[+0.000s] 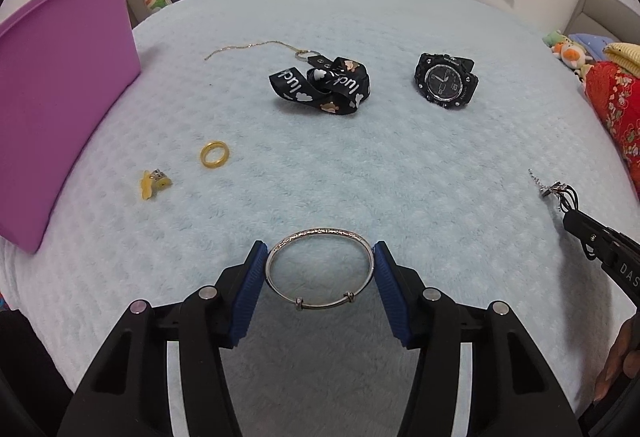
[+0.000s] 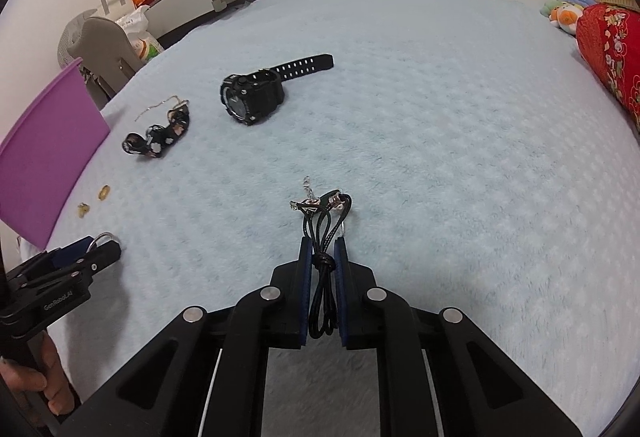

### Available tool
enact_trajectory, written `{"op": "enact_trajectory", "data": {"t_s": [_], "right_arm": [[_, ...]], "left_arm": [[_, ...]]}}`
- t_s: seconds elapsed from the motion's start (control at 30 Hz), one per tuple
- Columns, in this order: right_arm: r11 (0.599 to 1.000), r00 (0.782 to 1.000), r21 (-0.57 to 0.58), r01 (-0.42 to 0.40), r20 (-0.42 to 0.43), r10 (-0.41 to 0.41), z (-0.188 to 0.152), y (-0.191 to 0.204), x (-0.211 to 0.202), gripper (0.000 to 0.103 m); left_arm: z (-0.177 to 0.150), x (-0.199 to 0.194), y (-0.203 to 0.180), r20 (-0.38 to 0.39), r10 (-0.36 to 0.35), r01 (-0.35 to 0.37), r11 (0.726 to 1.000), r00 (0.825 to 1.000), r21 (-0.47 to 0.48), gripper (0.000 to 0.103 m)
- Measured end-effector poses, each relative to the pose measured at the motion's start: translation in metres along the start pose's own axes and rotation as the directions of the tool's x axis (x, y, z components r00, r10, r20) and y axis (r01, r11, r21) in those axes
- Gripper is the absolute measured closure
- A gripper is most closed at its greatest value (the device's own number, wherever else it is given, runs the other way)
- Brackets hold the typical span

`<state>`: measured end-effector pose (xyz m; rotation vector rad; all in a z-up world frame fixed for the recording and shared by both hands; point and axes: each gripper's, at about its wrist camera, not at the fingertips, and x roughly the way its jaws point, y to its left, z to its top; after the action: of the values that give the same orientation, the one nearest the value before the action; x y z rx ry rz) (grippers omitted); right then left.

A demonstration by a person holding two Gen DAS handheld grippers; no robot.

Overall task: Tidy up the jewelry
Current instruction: 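Carry the necklace in right tool while left tool carries the bangle over the tub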

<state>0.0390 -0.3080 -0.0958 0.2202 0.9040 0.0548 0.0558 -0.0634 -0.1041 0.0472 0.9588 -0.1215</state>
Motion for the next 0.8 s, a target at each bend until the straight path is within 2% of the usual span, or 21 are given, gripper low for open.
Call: {"op": "enact_trajectory", "data": {"t_s": [0.3,0.5,0.8], "right_arm": [[0.999,0.998,0.011,-0.042,0.042,0.041,-0.008,0.020,-0.034,0.092],[0.996,0.993,0.022,-0.091,0.083,0.089,-0.006,0.043,-0.065,0.092],[0.982,0.972,-0.062,-0.181,0.142,0.188,0.039,0.104,-0.096,0.092]], "left_arm": [[0.000,-0.037,0.016,0.059,-0.020,0.018,0.999,0.998,0.031,0.051],[0.011,-0.074,0.037,0.115,-0.068,0.065,0.998,0.991,0.025,0.051],[0.050,-0.134,0.082,0.214,-0.061,0.063,0.998,0.975,-0.001,0.051]]}}
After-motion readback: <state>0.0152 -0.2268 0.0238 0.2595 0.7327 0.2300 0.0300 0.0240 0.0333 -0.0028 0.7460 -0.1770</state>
